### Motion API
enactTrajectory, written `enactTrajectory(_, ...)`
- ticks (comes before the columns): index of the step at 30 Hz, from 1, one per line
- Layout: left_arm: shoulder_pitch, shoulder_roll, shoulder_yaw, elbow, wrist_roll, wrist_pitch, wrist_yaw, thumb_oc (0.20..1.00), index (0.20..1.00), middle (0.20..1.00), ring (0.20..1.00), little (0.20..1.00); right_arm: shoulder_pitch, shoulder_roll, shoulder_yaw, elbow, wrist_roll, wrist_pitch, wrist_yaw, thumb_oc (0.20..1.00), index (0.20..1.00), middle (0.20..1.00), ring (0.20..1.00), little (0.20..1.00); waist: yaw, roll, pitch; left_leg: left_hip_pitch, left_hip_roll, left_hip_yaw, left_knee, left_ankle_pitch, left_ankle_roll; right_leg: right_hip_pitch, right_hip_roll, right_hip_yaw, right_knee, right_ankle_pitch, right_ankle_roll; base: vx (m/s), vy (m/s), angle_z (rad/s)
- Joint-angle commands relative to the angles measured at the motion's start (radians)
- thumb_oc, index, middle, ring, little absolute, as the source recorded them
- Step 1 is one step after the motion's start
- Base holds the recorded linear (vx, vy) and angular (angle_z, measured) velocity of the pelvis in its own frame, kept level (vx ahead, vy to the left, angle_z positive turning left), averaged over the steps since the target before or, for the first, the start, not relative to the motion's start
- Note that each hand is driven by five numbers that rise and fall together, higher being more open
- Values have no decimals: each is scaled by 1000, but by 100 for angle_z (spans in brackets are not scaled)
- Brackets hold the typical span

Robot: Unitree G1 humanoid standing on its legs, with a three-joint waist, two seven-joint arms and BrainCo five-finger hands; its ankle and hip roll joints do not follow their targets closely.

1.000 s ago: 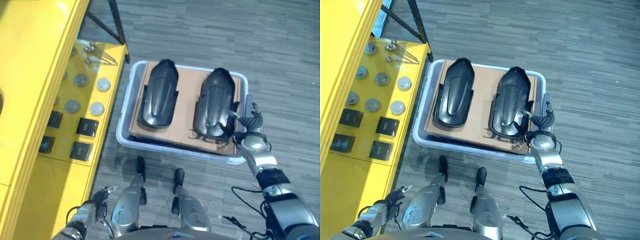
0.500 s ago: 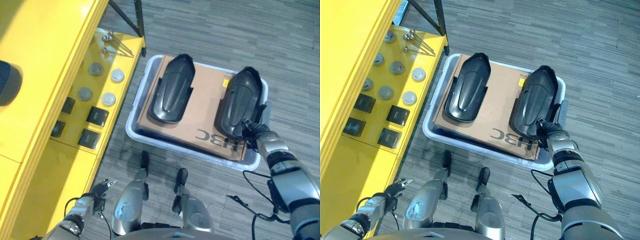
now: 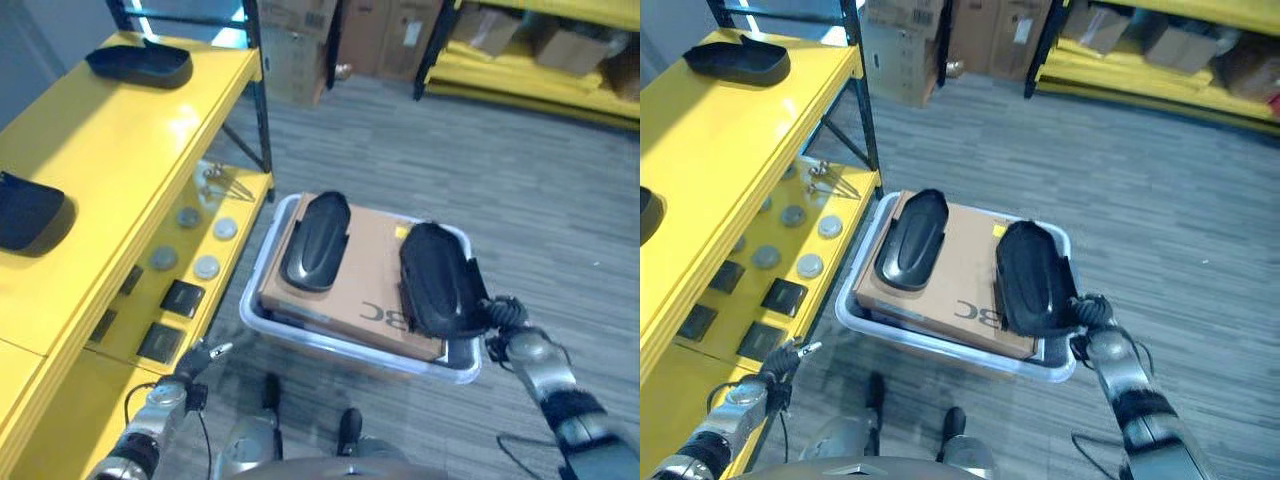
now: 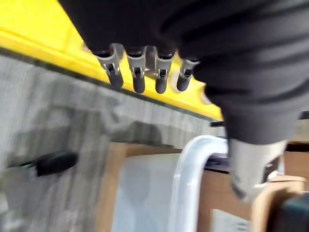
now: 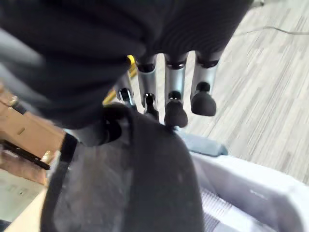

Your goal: Move parts from the plastic box to the shelf.

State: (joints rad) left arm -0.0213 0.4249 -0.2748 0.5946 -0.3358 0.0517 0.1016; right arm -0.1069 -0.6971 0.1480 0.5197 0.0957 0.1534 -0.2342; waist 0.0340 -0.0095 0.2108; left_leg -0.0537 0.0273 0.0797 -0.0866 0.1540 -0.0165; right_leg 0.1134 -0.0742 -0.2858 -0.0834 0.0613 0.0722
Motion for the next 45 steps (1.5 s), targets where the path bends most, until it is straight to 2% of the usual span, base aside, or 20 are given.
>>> enactTrajectory(1,-60,47,5,0,17,37,78,1000,1000,1000,1000,1000,-74,-93,-16,-34,-112,-73,-74,200,200,200,200,200,1,2,-28,67,80,36,-1,-69,-84,-9,-66,26,2,-7,52,-11,-35,-13)
enactTrajectory(2,-50,67,21,-89,-2,51,60,1000,1000,1000,1000,1000,-46,-105,-44,-100,-146,-79,-83,200,200,200,200,200,-2,-1,-34,78,82,38,-1,-72,-82,1,-66,26,1,-9,52,-15,-28,-12)
enactTrajectory(7,-64,98,37,-313,-74,87,3,1000,1000,1000,1000,1000,-8,-126,-101,-246,-185,-116,-99,200,200,200,200,200,-15,-7,-48,96,84,47,-1,-82,-77,16,-69,25,0,-12,56,-6,-3,-1)
enactTrajectory(11,-94,95,33,-426,-177,128,-30,1000,1000,1000,1000,1000,-8,-133,-108,-320,-241,-153,-137,200,200,200,200,200,-19,-10,-59,104,82,49,-1,-90,-71,22,-69,26,1,-15,59,0,0,0)
enactTrajectory(12,-104,87,29,-468,-248,146,-51,1000,1000,1000,1000,1000,-16,-139,-105,-354,-263,-165,-158,200,200,200,200,200,-20,-12,-63,106,81,48,-1,-92,-68,24,-70,27,1,-16,60,-3,-2,-3)
enactTrajectory(13,-118,70,18,-511,-335,185,-63,1000,1000,1000,1000,1000,-34,-145,-97,-394,-310,-210,-206,200,200,200,200,200,-20,-15,-68,111,79,49,-1,-98,-63,26,-70,27,1,-17,61,0,0,0)
enactTrajectory(15,-132,61,6,-525,-378,205,-93,1000,1000,1000,1000,1000,-53,-152,-92,-414,-343,-230,-225,200,200,200,200,200,-20,-16,-71,113,79,50,-1,-102,-61,27,-70,26,1,-18,63,0,0,0)
enactTrajectory(16,-155,38,-23,-554,-467,261,-114,1000,1000,1000,1000,1000,-83,-166,-80,-451,-381,-253,-248,200,200,200,200,200,-20,-18,-77,116,77,49,-1,-107,-59,28,-70,26,1,-21,64,0,0,0)
enactTrajectory(20,-212,3,-79,-561,-545,290,-108,1000,1000,1000,1000,1000,-151,-191,-44,-511,-428,-279,-269,200,200,200,200,200,-27,-22,-86,120,74,51,-1,-118,-55,29,-69,28,1,-25,67,0,0,0)
enactTrajectory(23,-270,-43,-115,-554,-621,308,-84,1000,1000,1000,1000,1000,-215,-200,-4,-557,-410,-269,-225,200,200,200,200,200,-36,-27,-97,122,71,53,-1,-127,-54,27,-69,33,0,-29,70,0,0,0)
enactTrajectory(26,-313,-83,-140,-535,-689,292,-80,1000,1000,1000,1000,1000,-278,-189,56,-549,-400,-273,-190,200,200,200,200,200,-40,-32,-104,126,72,53,-1,-131,-53,26,-68,38,-1,-30,70,33,7,-4)
enactTrajectory(34,-364,-135,-189,-556,-735,198,-115,1000,1000,1000,1000,1000,-361,-135,174,-522,-384,-308,-125,200,200,200,200,200,-40,-39,-109,133,73,53,-1,-136,-53,29,-68,39,1,-32,69,18,2,0)
enactTrajectory(36,-378,-149,-201,-570,-737,153,-131,1000,1000,1000,1000,1000,-387,-102,225,-514,-370,-324,-105,200,200,200,200,200,-37,-41,-109,136,74,51,-1,-138,-52,31,-68,38,2,-34,66,36,12,0)
enactTrajectory(38,-389,-152,-203,-583,-715,120,-120,1000,1000,1000,1000,1000,-397,-75,248,-516,-363,-342,-93,200,200,200,200,200,-35,-40,-108,138,74,49,-1,-139,-52,33,-67,38,2,-35,64,34,12,-1)
enactTrajectory(45,-393,-146,-198,-593,-663,72,-45,1000,1000,1000,1000,1000,-395,-13,272,-599,-302,-378,-38,200,200,200,200,200,-30,-40,-107,142,71,42,-1,-142,-51,38,-65,39,3,-40,61,24,4,0)
